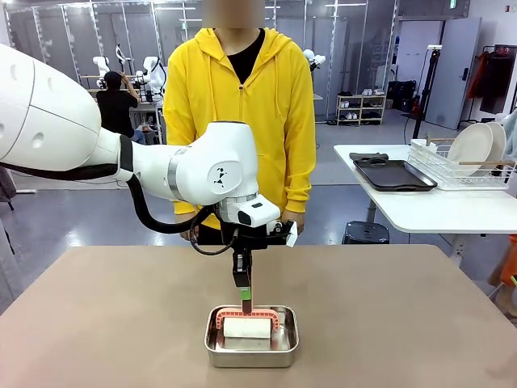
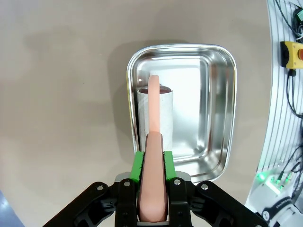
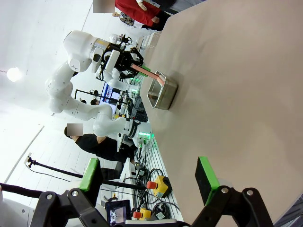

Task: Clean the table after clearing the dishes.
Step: Place the Lint Roller back on top of the Airtight Container.

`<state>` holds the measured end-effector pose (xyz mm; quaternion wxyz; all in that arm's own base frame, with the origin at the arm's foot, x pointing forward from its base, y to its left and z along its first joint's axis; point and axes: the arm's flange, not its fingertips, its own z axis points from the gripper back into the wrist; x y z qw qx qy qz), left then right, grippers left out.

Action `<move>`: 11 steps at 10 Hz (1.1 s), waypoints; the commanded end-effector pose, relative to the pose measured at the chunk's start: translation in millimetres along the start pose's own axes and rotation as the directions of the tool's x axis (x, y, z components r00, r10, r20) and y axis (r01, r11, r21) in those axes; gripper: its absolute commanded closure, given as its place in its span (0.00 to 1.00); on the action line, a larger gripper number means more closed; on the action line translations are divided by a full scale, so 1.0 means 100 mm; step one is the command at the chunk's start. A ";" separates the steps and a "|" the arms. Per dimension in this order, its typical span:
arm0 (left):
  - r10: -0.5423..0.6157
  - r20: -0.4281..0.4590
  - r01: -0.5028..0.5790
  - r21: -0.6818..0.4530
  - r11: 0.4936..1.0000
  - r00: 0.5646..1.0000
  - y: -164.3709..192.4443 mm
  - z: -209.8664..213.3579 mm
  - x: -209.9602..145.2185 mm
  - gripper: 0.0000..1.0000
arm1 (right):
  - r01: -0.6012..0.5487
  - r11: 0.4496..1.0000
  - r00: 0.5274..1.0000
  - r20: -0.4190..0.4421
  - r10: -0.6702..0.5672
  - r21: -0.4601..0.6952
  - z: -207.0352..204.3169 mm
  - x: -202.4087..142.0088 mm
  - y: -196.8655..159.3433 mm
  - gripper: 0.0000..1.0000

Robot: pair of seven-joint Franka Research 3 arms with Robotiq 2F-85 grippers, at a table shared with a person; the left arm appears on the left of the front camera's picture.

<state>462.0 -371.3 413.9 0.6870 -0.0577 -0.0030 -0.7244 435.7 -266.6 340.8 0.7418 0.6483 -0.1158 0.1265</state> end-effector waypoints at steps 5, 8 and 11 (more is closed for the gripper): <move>0.019 -0.003 -0.019 0.029 0.999 1.000 -0.03 0.14 -0.10 0.00 | -0.004 1.000 1.000 0.001 0.004 0.000 -0.01 0.00 0.03 0.00; 0.041 0.025 -0.042 0.055 0.998 0.999 -0.10 0.47 -0.21 0.13 | -0.004 1.000 1.000 0.001 0.004 0.000 -0.01 0.00 0.03 0.00; 0.228 0.100 -0.227 -0.020 0.974 0.969 -0.12 0.73 -0.48 0.00 | -0.004 1.000 1.000 0.001 0.004 0.000 -0.01 0.00 0.03 0.00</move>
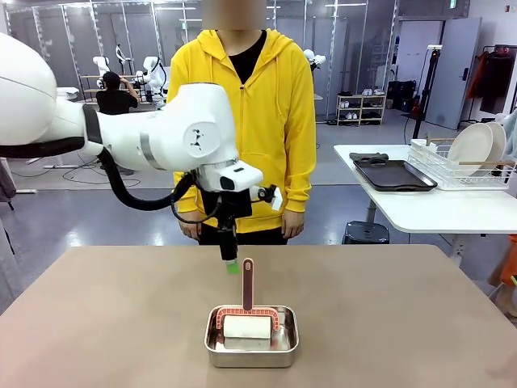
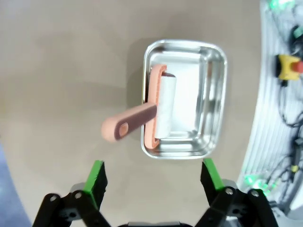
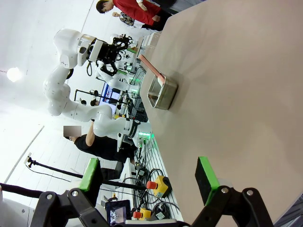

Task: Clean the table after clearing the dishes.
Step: Place the Lint Roller back on top of the Airtight Container.

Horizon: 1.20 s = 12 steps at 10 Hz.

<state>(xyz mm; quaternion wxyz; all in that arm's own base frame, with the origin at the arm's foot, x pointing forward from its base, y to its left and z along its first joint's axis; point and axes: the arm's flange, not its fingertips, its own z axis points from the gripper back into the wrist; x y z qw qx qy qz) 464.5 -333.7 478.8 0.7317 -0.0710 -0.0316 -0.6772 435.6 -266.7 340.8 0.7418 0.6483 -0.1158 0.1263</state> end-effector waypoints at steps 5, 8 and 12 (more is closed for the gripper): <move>0.231 0.150 -0.227 -0.040 0.973 0.961 0.07 0.46 -0.58 0.00 | -0.004 1.000 1.000 0.001 0.004 0.000 -0.01 0.00 0.03 0.00; 0.231 0.150 -0.227 -0.040 0.973 0.961 0.07 0.46 -0.58 0.00 | -0.004 1.000 1.000 0.001 0.004 0.000 -0.01 0.00 0.03 0.00; 0.231 0.150 -0.227 -0.040 0.973 0.961 0.07 0.46 -0.58 0.00 | -0.004 1.000 1.000 0.001 0.004 0.000 -0.01 0.00 0.03 0.00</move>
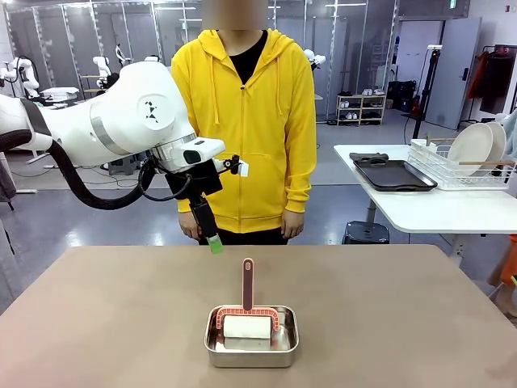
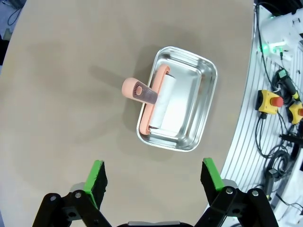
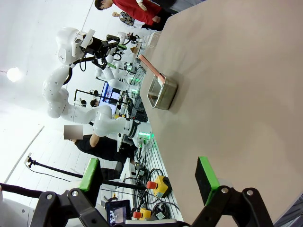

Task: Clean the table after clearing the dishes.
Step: Place the Lint Roller back on top of the Airtight Container.

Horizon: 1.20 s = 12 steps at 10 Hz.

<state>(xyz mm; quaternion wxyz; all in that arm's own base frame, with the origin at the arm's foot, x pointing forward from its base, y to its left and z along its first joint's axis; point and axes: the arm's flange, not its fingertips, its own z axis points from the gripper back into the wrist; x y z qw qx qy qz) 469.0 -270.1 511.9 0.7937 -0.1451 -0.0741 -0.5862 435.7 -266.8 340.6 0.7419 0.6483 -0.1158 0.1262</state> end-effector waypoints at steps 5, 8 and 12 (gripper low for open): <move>0.071 0.065 -0.062 -0.130 0.990 0.995 0.12 0.20 -0.06 0.00 | -0.004 1.000 1.000 0.001 0.004 0.000 -0.01 0.00 0.04 0.00; 0.316 0.232 -0.217 -0.368 0.904 0.920 0.53 0.57 -0.67 0.00 | -0.004 1.000 1.000 0.001 0.004 0.000 -0.01 0.00 0.04 0.00; 0.573 0.461 -0.228 -0.609 0.760 0.677 0.85 0.99 -2.15 0.00 | -0.004 1.000 1.000 0.001 0.004 0.000 -0.01 0.00 0.04 0.00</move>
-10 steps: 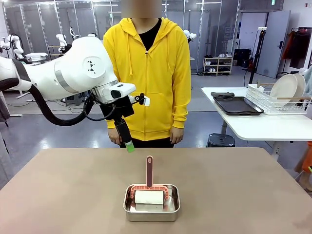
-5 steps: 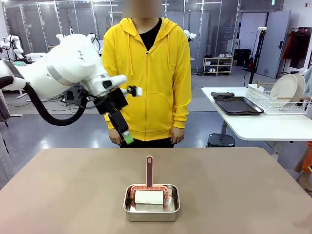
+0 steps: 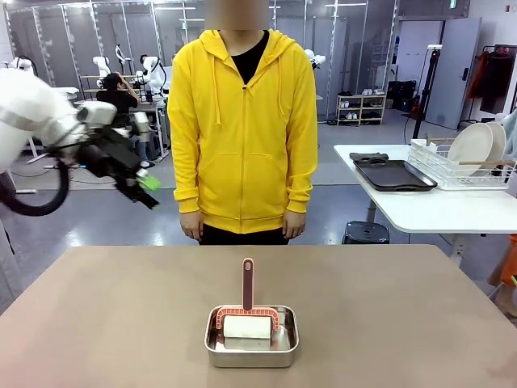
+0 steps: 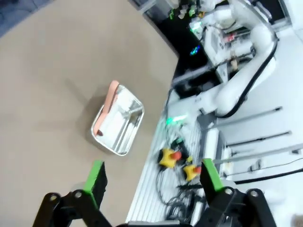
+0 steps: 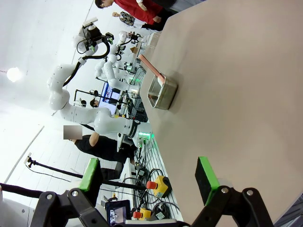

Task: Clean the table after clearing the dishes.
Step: Place the Lint Roller back on top of the Airtight Container.

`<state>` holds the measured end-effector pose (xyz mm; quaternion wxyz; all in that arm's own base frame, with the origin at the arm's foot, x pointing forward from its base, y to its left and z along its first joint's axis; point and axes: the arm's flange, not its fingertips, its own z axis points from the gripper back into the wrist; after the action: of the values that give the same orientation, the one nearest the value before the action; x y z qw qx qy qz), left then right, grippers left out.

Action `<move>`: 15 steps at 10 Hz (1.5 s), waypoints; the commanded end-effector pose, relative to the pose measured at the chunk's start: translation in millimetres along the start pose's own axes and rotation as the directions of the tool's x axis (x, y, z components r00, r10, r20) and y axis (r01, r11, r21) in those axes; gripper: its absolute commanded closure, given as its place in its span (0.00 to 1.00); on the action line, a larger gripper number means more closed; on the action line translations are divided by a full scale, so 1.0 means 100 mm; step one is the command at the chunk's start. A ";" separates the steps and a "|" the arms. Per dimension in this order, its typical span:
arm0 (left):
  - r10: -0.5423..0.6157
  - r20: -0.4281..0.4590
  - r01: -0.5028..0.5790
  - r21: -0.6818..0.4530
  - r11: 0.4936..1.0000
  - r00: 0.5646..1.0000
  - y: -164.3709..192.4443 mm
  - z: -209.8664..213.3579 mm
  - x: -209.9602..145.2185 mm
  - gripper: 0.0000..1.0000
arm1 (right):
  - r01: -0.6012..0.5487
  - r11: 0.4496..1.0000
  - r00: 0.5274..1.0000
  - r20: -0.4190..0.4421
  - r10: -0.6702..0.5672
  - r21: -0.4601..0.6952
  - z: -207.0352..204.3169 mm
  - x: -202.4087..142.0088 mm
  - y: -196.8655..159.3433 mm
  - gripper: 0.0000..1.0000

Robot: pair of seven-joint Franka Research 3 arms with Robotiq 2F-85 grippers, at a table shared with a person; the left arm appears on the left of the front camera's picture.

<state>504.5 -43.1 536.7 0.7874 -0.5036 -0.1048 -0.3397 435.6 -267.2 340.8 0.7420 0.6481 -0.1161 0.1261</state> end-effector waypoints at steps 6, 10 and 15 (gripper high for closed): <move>0.269 0.472 -0.213 -0.171 0.962 0.839 1.01 1.77 -1.73 0.00 | -0.004 1.000 1.000 0.001 0.004 0.001 -0.01 0.00 0.03 0.00; 0.414 0.546 -0.377 -0.186 0.907 0.729 1.61 2.46 -2.47 0.00 | -0.004 1.000 1.000 0.001 0.004 0.001 -0.01 0.00 0.03 0.00; 0.476 0.557 -0.436 -0.215 0.874 0.680 1.89 2.60 -2.61 0.00 | -0.004 1.000 1.000 0.001 0.004 0.001 -0.01 0.00 0.03 0.00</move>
<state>466.7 345.1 384.9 0.7662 -0.6074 -0.2066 0.0370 435.6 -267.0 340.9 0.7420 0.6481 -0.1160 0.1262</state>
